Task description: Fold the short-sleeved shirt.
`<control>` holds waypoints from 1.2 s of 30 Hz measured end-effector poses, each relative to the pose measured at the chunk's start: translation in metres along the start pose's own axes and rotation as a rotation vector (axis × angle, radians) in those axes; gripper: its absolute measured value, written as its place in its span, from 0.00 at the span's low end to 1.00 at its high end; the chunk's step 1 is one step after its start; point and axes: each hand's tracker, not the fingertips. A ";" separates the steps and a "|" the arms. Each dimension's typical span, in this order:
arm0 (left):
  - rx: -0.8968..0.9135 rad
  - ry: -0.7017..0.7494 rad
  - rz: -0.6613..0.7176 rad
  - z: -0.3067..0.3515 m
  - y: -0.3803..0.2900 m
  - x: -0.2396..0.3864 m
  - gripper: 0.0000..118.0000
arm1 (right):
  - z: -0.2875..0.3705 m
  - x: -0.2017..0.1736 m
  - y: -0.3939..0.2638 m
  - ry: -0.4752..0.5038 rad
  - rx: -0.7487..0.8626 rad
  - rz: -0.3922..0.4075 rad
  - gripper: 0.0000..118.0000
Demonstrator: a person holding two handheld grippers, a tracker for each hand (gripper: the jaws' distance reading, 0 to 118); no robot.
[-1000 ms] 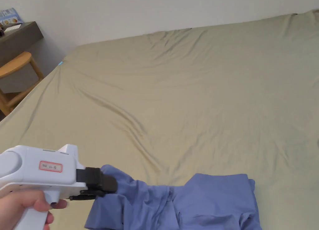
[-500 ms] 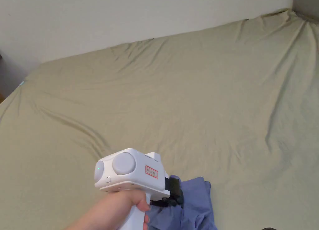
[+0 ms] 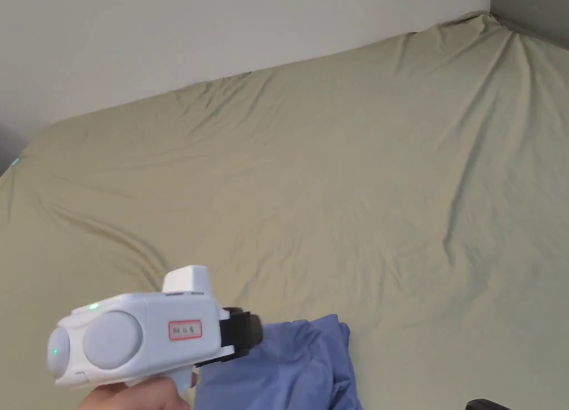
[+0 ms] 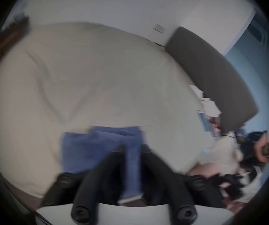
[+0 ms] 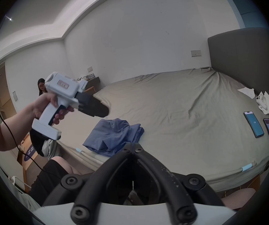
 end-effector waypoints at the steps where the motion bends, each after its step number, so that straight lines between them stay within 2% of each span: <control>1: -0.019 0.033 -0.002 -0.012 -0.006 -0.003 0.01 | -0.001 -0.001 0.001 0.003 0.000 0.002 0.02; 3: -0.122 0.025 -0.010 -0.037 -0.020 0.003 0.01 | -0.002 0.000 0.001 0.009 -0.005 0.010 0.02; 5: -0.141 -0.043 -0.011 -0.058 -0.035 0.024 0.00 | -0.002 0.000 0.000 0.012 -0.009 0.017 0.02; 9: -0.205 -0.038 -0.106 -0.105 -0.064 0.072 0.00 | -0.002 0.001 -0.003 0.002 -0.030 0.008 0.02; 12: -0.210 -0.026 -0.088 -0.131 -0.072 0.085 0.00 | 0.000 -0.001 -0.002 0.008 -0.020 0.011 0.02; 15: -0.194 -0.039 -0.072 -0.136 -0.062 0.090 0.00 | 0.002 -0.005 0.001 0.013 -0.012 0.009 0.02; 17: -0.175 -0.066 -0.131 -0.128 -0.061 0.094 0.00 | 0.000 -0.007 0.001 0.019 -0.016 0.017 0.02; 19: -0.136 -0.165 -0.191 -0.105 -0.060 0.094 0.00 | -0.007 -0.012 0.003 0.024 -0.027 0.029 0.02; 20: -0.101 -0.201 -0.168 -0.089 -0.057 0.091 0.00 | -0.010 -0.013 0.003 0.029 -0.031 0.029 0.02; 23: 0.065 -0.258 -0.116 -0.030 -0.048 0.066 0.00 | -0.031 -0.020 0.010 0.062 -0.047 0.037 0.02; 26: 0.215 -0.213 -0.057 0.024 -0.050 0.021 0.00 | -0.072 -0.030 0.020 0.116 -0.085 0.047 0.02; 30: 0.244 -0.149 -0.011 0.050 -0.072 -0.046 0.00 | -0.161 -0.041 0.026 0.192 -0.154 0.051 0.01; 32: 0.221 -0.113 0.064 0.046 -0.082 -0.075 0.00 | -0.204 -0.041 0.021 0.172 -0.227 0.048 0.01; 36: 0.168 -0.116 0.156 0.034 -0.100 -0.123 0.00 | -0.256 -0.027 0.000 0.057 -0.346 0.079 0.01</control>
